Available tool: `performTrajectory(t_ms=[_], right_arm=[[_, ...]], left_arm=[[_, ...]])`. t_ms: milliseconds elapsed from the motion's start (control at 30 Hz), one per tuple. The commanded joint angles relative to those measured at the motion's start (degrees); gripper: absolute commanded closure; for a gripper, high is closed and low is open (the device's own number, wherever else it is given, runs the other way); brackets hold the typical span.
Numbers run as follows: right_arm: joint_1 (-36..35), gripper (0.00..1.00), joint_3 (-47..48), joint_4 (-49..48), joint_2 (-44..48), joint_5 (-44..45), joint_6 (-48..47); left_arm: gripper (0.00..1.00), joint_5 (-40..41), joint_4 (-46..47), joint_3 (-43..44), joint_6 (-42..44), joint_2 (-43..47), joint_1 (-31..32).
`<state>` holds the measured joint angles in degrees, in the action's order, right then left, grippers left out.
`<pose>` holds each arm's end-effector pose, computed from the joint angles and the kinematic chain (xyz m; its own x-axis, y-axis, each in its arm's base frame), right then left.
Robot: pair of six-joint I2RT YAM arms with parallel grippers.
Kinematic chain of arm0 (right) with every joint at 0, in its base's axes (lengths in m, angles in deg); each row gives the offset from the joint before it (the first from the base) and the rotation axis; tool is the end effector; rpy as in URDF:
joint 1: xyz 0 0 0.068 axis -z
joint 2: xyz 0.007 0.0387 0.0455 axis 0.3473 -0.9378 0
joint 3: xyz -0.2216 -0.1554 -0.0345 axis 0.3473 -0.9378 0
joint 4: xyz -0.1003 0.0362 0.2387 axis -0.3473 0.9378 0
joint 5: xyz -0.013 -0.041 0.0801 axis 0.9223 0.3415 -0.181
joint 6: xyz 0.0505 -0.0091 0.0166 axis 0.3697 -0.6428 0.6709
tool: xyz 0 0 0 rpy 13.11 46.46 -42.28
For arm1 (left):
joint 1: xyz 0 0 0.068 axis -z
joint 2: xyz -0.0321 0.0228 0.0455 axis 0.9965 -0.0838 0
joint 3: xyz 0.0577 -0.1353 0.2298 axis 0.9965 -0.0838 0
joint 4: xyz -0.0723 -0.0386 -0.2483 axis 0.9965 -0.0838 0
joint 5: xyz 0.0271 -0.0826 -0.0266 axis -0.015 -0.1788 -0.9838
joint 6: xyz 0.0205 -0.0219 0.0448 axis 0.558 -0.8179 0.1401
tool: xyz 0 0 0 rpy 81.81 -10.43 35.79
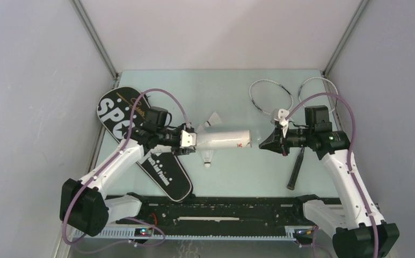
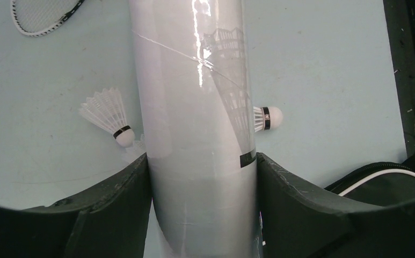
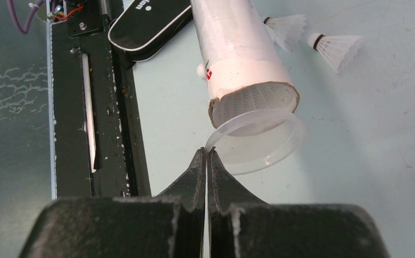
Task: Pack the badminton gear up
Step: Open the lid of the shuttle tube, then place the lid at the center of the board.
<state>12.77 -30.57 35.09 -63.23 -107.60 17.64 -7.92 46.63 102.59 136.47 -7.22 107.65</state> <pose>0.1689 0.0537 0.3278 -0.0697 -0.3658 -0.9281 -0.9768 0.2139 -0.0109 0.2090 -0.1144 0.2632 0.3263 0.5308 -0.7822 0.9341 -0.0542 0.3529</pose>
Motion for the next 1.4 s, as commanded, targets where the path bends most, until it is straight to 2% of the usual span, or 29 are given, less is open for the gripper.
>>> performTrajectory(t_ms=[0,67,167,300,433,500,767,967,1000,1133,1233,1300,1367], right_arm=[[1.2,1.00,1.6,1.6,0.9,-1.4,-1.1],[1.6,1.00,1.6,1.4,0.8,-1.1,-0.6],[1.6,1.00,1.5,-1.2,0.0,4.1,3.4],[-0.7,1.00,-0.9,-5.3,-0.8,16.2,7.8],[-7.1,1.00,-4.8,-9.8,-2.4,32.7,11.2],[-9.1,1.00,-5.4,-10.7,-5.1,37.7,12.3],[-16.9,1.00,-5.4,-12.6,-20.0,50.0,14.6],[-23.0,0.99,-4.6,-14.0,-29.1,54.6,16.0],[-23.6,0.97,-4.4,-13.8,-30.0,54.9,16.1],[-25.0,0.77,-3.9,-12.7,-32.0,53.8,16.3],[-25.3,0.51,-3.5,-12.0,-31.5,52.4,16.1],[-25.2,0.45,-2.7,-11.6,-29.9,50.8,16.0],[-24.4,0.43,-1.5,-11.4,-27.8,48.2,15.8]], left_arm=[[0.64,-0.6,0.7,0.9,1.2,0.4,-0.3],[0.64,-0.6,0.7,0.8,1.1,0.6,-0.5],[0.64,-0.9,0.8,0.6,0.4,1.1,-1.2],[0.64,-2.0,1.9,0.5,-2.4,2.1,-3.6],[0.65,-3.2,4.3,0.3,-8.9,3.2,-7.3],[0.65,-3.6,5.0,0.3,-11.1,3.8,-9.1],[0.61,-1.5,13.4,-0.2,-24.8,8.6,-15.0],[0.58,2.3,15.6,-1.1,-27.3,12.0,-16.3],[0.58,2.6,15.7,-1.0,-27.7,12.1,-16.6],[0.58,4.3,17.1,-1.0,-29.7,12.1,-17.7],[0.58,4.9,17.9,-1.2,-30.0,12.5,-18.0],[0.58,4.6,18.0,-1.5,-30.0,12.6,-18.0],[0.58,3.8,18.0,-1.8,-29.9,12.6,-18.1]])
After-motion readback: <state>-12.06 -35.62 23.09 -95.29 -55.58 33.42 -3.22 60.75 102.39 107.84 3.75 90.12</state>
